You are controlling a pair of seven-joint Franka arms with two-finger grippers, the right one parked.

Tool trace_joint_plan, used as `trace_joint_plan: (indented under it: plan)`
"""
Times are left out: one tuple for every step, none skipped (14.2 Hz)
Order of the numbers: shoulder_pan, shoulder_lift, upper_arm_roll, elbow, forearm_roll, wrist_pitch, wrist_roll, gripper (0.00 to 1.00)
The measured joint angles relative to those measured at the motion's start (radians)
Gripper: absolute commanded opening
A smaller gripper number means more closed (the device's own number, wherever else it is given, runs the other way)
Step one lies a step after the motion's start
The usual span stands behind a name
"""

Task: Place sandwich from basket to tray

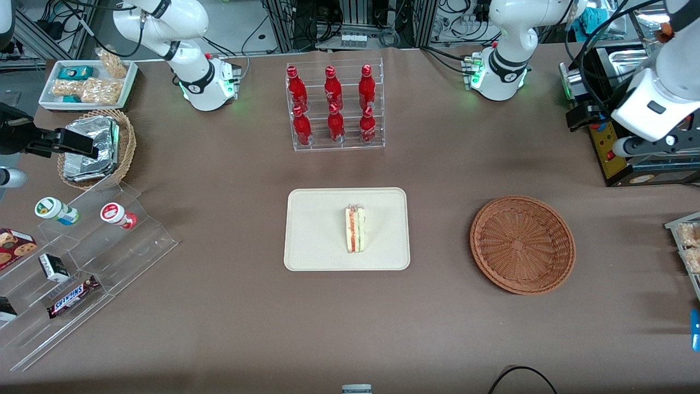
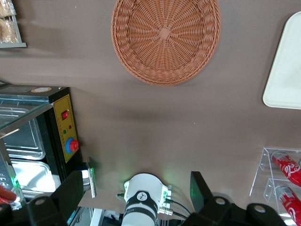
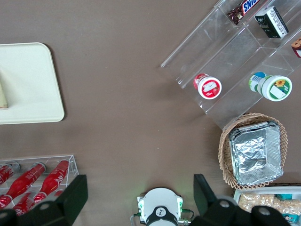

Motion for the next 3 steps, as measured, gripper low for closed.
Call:
trace_joint_plan:
  plan:
    - [0.0,-0.007,0.0,-0.007,0.0,0.012,0.0,1.0]
    - [0.0,-0.008,0.001,-0.003,0.0,0.021,0.0,1.0]
    - [0.001,-0.007,0.003,0.004,0.0,0.026,0.0,1.0]
